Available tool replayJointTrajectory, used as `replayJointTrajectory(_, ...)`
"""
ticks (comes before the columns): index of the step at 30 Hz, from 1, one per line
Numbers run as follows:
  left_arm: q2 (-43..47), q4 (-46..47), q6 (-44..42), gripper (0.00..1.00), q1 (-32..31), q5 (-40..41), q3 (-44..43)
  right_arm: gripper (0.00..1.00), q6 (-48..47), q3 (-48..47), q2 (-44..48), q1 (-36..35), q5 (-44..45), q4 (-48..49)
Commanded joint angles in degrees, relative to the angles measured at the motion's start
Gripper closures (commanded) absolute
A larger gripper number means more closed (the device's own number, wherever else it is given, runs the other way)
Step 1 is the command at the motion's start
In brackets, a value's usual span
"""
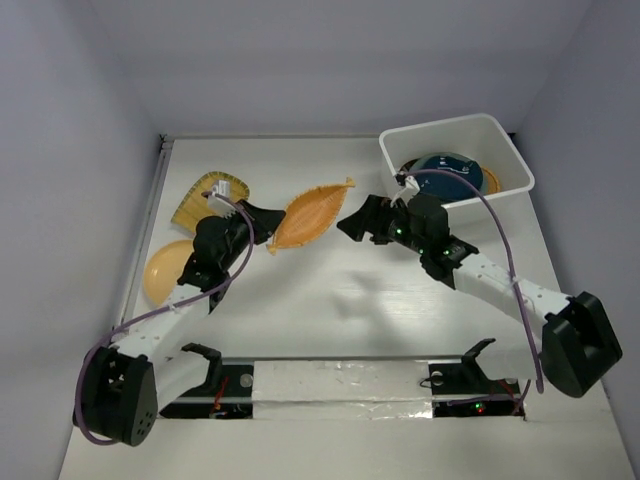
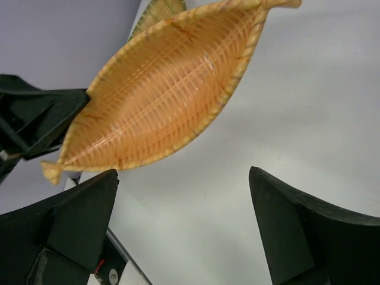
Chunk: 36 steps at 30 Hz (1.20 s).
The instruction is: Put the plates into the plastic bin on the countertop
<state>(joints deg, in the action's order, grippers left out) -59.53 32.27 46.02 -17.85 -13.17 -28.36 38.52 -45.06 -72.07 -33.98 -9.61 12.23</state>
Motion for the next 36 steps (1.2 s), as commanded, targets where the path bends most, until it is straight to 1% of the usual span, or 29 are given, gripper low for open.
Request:
replayJointTrajectory(1,3.71,3.67,2.93,1.0,-1.04,-2.82,1.11,0.03,1.55,-3.37,-1.4,-1.61,1.52,7.37)
replayJointTrajectory(5,6.44,4.99,5.57,1.0,-1.05,-5.11,1.64,0.03,2.78,-4.16,-5.7,-1.62,2.31,7.8)
replayJointTrajectory(7,8.01,6.22,7.24,1.0,-1.05,-6.51,1.82,0.05,4.36,-2.93,-7.54,-1.62,1.35,12.79)
replayJointTrajectory(8,8.37,6.22,7.76,1.0,-1.05,-7.04,1.82,0.05,4.98,-2.58,-8.16,-1.62,1.34,12.82)
replayJointTrajectory(11,9.6,7.63,9.61,1.0,-1.58,-9.15,1.99,0.09,6.91,-2.67,-11.15,-1.62,-0.85,16.94)
replayJointTrajectory(13,10.57,7.72,10.05,1.0,-1.58,-10.12,1.73,0.24,7.79,-1.97,-11.77,-1.62,-1.64,20.1)
replayJointTrajectory(14,10.92,7.54,9.79,1.0,-1.58,-10.38,1.55,0.34,8.93,-1.53,-11.6,-1.62,-1.73,21.68)
replayJointTrajectory(15,11.18,5.98,9.27,1.0,-1.58,-10.47,1.2,0.59,9.46,-1.0,-11.25,-1.62,-1.04,24.13)
replayJointTrajectory(17,11.63,3.69,7.0,1.0,-1.58,-10.12,-0.2,0.77,10.51,0.4,-9.94,-1.62,0.19,25.65)
replayJointTrajectory(18,11.71,1.41,6.2,0.96,-1.58,-9.86,-0.64,0.86,10.52,0.5,-8.19,-1.62,2.03,25.3)
replayJointTrajectory(19,12.06,0.17,5.49,0.9,-1.58,-8.73,-1.17,0.99,10.43,0.58,-7.04,-1.62,3.0,24.69)
replayJointTrajectory(20,12.41,-0.8,4.0,0.82,-1.58,-7.85,-1.35,1.0,9.74,-0.02,-6.07,-1.62,4.23,23.73)
replayJointTrajectory(21,12.77,-3.07,3.29,0.68,-1.58,-7.05,-1.52,1.0,8.95,-0.73,-5.02,-1.62,7.03,20.41)
replayJointTrajectory(23,14.52,-5.98,1.45,0.58,-1.58,-3.63,-2.31,1.0,5.27,-2.74,-1.68,-1.62,10.55,15.31)
replayJointTrajectory(24,15.31,-8.78,-0.21,0.51,-1.58,-2.66,-2.58,1.0,4.03,-5.45,-0.54,-1.62,14.92,9.63)
replayJointTrajectory(25,17.23,-10.02,-0.92,0.49,-1.58,-0.65,-3.01,1.0,2.71,-6.61,1.48,-0.66,16.27,7.31)
replayJointTrajectory(27,19.35,-13.35,-2.42,0.43,-1.58,0.59,-3.28,1.0,-0.46,-8.81,3.6,2.5,18.65,1.43)
replayJointTrajectory(28,21.62,-14.59,-3.64,0.41,-1.58,1.64,-3.8,1.0,-1.34,-10.73,4.48,4.25,18.92,-0.17)
replayJointTrajectory(29,22.69,-15.74,-4.35,0.41,-1.58,2.0,-4.07,1.0,-2.65,-11.71,5.79,8.53,18.84,-1.93)
replayJointTrajectory(31,25.76,-19.34,-6.11,0.4,-1.58,2.36,-5.21,1.0,-3.54,-14.16,6.42,13.56,17.96,-5.98)
replayJointTrajectory(32,26.73,-20.4,-6.64,0.4,-1.58,2.36,-5.65,1.0,-4.59,-15.22,6.16,16.2,17.78,-7.38)
replayJointTrajectory(33,27.79,-22.67,-7.25,0.4,-1.58,2.45,-6.09,1.0,-5.21,-16.45,5.55,20.83,17.34,-10.7)
replayJointTrajectory(36,31.48,-27.06,-9.54,0.4,-1.58,2.62,-8.02,1.0,-6.97,-21.29,1.43,27.36,18.38,-16.51)
